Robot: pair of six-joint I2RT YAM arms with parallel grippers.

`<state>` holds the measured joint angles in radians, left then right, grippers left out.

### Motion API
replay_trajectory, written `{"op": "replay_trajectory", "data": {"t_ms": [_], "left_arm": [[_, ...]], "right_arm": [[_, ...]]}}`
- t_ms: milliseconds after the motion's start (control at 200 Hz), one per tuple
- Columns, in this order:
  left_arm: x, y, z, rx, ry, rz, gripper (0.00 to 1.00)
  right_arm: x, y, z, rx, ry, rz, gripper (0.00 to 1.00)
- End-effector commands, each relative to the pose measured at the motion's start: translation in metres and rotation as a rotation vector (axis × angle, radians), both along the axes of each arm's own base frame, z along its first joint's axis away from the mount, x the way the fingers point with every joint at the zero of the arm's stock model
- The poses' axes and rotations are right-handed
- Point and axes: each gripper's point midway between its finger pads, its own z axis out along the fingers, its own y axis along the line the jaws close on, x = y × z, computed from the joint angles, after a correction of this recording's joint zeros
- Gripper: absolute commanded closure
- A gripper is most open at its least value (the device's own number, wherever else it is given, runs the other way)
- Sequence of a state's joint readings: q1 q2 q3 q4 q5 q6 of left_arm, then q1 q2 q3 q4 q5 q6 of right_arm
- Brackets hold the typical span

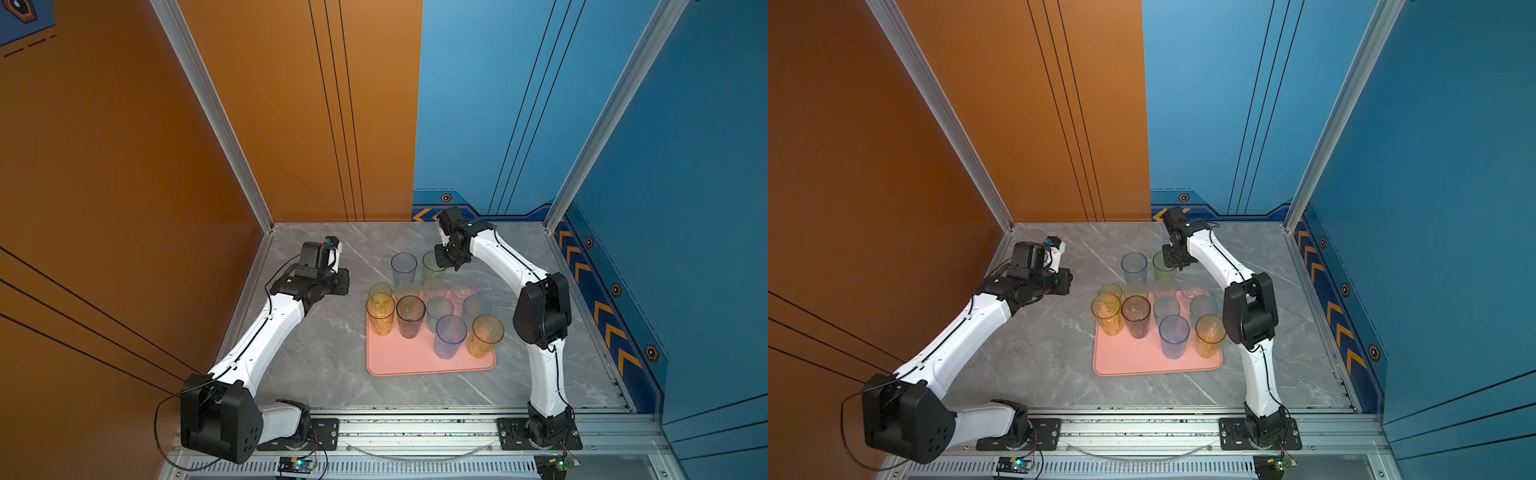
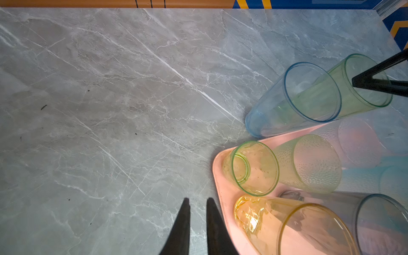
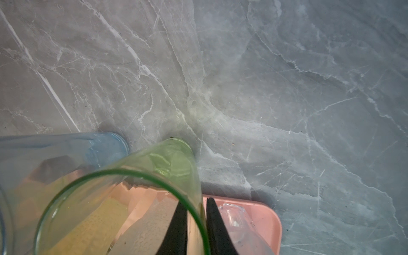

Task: Place the glasses into the tray
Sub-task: Pick up the glass from the center of the table, then place the glass on the tray.

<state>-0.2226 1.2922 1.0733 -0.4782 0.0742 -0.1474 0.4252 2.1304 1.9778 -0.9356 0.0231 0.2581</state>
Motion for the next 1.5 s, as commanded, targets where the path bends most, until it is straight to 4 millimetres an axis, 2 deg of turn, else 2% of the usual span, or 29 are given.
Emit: {"op": "replay_trajectory", "data": {"t_ms": [0,275,536,591,611,731,866,876,1011,1217,1357,1492], "left_arm": [[-0.001,-0.002,-0.008,-0.003,0.014,-0.021,0.83],[-0.001,-0.003,-0.009,-0.002,0.016,-0.022,0.83],[-0.001,-0.003,-0.014,0.002,0.031,-0.025,0.83],[-0.001,-0.003,-0.015,0.008,0.030,-0.026,0.84],[-0.001,-0.003,-0.015,0.010,0.030,-0.025,0.84],[-0.001,-0.002,-0.015,0.022,0.026,-0.024,0.84],[-0.003,-0.002,-0.015,0.032,0.025,-0.023,0.84],[-0.002,-0.002,-0.016,0.034,0.025,-0.023,0.84],[-0.003,-0.005,-0.017,0.043,0.025,-0.031,0.84],[-0.005,-0.005,-0.014,0.051,0.016,-0.031,0.83],[-0.006,-0.005,-0.011,0.050,0.011,-0.032,0.83],[-0.006,-0.006,-0.010,0.048,0.010,-0.035,0.83]], "right_arm": [[-0.001,-0.006,0.003,-0.030,0.006,0.003,0.87],[0.001,-0.010,0.013,-0.059,-0.029,-0.004,0.99],[0.008,-0.008,0.030,-0.031,-0.098,-0.020,1.00],[0.011,-0.008,0.029,-0.020,-0.109,-0.027,1.00],[0.011,-0.008,0.044,-0.001,-0.143,-0.033,1.00],[0.012,-0.010,0.066,0.046,-0.223,-0.047,1.00],[0.004,-0.015,0.106,0.136,-0.324,-0.044,1.00],[0.000,-0.016,0.101,0.132,-0.311,-0.042,1.00],[-0.025,-0.030,0.129,0.163,-0.360,-0.025,1.00],[-0.086,-0.048,0.184,0.271,-0.462,0.031,1.00],[-0.144,-0.035,0.227,0.420,-0.534,0.177,1.00],[-0.200,-0.018,0.245,0.428,-0.539,0.340,1.00]]}}
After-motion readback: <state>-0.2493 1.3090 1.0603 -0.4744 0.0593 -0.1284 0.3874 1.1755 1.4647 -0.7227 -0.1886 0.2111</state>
